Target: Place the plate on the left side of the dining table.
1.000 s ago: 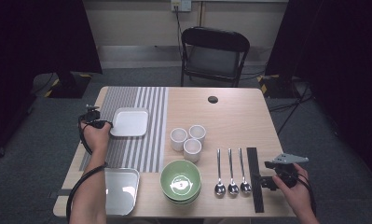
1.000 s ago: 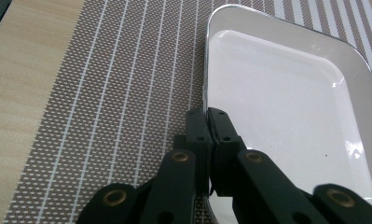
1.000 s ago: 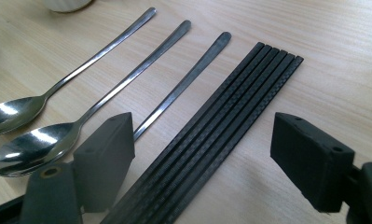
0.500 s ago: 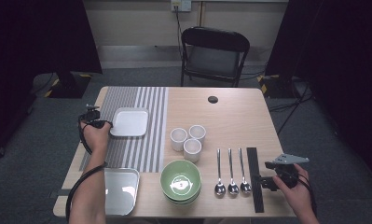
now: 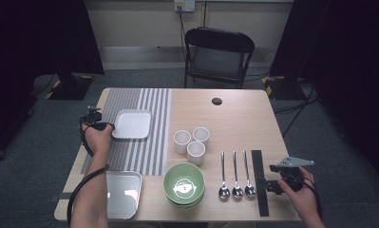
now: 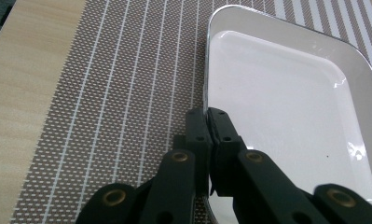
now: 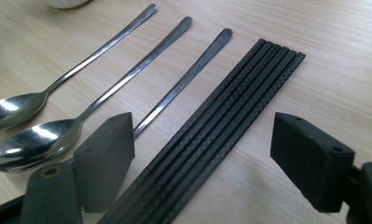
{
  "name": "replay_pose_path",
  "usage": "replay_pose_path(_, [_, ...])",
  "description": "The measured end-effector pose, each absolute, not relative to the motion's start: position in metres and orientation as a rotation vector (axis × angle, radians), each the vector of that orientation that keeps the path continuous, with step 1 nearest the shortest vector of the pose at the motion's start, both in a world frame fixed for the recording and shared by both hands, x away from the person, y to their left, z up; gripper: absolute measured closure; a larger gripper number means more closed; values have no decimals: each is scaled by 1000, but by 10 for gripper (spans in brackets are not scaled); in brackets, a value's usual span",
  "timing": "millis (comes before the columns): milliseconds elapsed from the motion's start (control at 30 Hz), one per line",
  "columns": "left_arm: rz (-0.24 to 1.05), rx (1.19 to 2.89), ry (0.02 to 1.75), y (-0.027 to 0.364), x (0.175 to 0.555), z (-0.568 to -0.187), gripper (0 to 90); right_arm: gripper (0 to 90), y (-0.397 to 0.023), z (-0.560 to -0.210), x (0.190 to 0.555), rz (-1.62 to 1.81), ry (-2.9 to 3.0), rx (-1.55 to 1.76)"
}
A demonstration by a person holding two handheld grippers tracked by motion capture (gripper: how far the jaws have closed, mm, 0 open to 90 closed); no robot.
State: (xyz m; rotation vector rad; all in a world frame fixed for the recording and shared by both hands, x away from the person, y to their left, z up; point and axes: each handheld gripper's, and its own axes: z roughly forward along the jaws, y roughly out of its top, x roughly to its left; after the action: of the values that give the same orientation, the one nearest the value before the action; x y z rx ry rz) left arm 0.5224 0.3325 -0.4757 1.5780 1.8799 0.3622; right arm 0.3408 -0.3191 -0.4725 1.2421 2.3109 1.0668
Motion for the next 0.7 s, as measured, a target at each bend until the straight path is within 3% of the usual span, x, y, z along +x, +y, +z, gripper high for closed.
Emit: replay_pose_path(700, [383,1569,1862,334,522,-474,847,210,-318,-473,341,1063,2316,1238])
